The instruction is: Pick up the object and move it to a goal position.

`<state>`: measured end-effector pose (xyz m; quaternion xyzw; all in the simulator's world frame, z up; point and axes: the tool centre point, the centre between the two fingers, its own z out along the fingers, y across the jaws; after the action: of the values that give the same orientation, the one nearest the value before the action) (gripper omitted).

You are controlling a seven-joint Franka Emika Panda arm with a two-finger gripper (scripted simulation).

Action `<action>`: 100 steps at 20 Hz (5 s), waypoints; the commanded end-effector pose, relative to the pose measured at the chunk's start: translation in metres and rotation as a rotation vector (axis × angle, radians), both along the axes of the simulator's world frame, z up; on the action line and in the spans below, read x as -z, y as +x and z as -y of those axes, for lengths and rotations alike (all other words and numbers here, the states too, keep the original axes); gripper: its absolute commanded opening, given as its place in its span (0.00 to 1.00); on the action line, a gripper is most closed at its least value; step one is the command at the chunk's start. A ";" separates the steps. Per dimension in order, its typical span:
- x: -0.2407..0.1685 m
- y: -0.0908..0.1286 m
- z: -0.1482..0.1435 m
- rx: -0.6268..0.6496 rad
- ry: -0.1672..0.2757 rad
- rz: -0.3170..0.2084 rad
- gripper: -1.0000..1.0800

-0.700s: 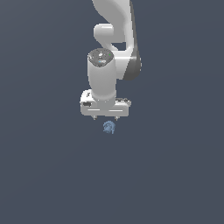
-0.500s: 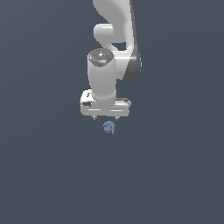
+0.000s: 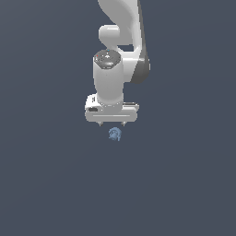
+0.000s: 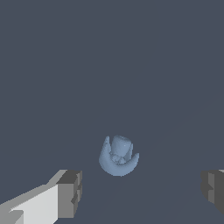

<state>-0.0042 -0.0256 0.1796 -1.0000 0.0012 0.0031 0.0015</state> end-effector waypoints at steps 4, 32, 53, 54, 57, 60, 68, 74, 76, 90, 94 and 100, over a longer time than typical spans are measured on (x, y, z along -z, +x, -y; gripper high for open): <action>0.005 -0.001 -0.001 0.017 0.000 0.000 0.96; 0.091 -0.033 -0.009 0.306 -0.004 0.005 0.96; 0.140 -0.034 -0.009 0.310 -0.004 0.006 0.00; 0.140 -0.034 -0.009 0.310 -0.004 0.006 0.00; 0.140 -0.034 -0.009 0.310 -0.004 0.006 0.00; 0.139 -0.034 -0.010 0.310 -0.004 0.006 0.00; 0.132 -0.019 -0.007 0.310 -0.004 0.006 0.00; 0.120 0.006 -0.002 0.310 -0.004 0.006 0.00; 0.115 0.016 0.000 0.310 -0.004 0.006 0.00; 0.080 0.092 0.013 0.310 -0.004 0.006 0.00; 0.073 0.109 0.016 0.310 -0.004 0.006 0.00; 0.066 0.126 0.018 0.310 -0.004 0.006 0.00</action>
<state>0.1176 -0.0434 0.1124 -0.9878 0.1556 -0.0002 -0.0001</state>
